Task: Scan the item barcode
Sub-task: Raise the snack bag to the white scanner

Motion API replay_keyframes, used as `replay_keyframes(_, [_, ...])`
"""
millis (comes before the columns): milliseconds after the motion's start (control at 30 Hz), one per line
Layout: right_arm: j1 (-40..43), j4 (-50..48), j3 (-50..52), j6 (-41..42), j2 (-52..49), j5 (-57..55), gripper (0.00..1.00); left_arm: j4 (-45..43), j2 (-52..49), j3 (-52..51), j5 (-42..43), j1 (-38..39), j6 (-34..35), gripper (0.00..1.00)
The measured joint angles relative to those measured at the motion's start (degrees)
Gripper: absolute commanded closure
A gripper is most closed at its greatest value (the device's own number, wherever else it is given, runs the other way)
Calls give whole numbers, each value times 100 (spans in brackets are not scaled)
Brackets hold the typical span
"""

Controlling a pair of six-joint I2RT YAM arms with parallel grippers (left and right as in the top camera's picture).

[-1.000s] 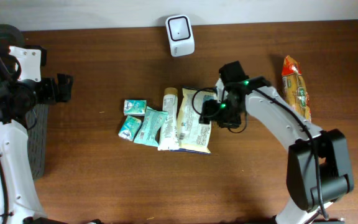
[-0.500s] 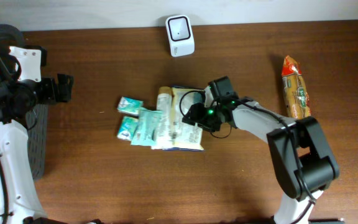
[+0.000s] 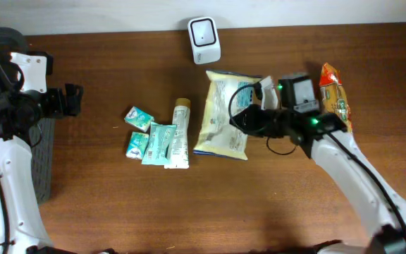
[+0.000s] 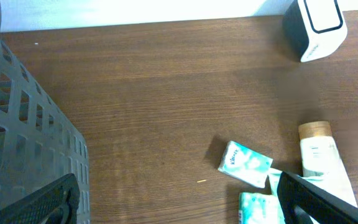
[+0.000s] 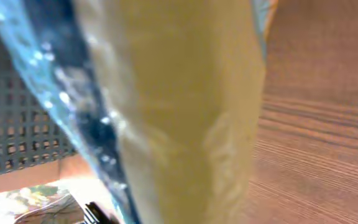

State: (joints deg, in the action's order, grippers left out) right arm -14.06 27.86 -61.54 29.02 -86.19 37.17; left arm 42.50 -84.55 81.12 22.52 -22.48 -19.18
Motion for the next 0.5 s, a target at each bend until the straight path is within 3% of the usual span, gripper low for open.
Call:
replay_keyframes(100, [0,37,0,-57,1141,0,96,0,0,0,0,0,0,1])
replay_keyframes(333, [15,170,-22,-4,1368,0,96,0,0,0,0,0,2,1])
replay_keyframes(500, [118,-656,-251,31,1998,271,96,-2,0,0,0,0,0,1])
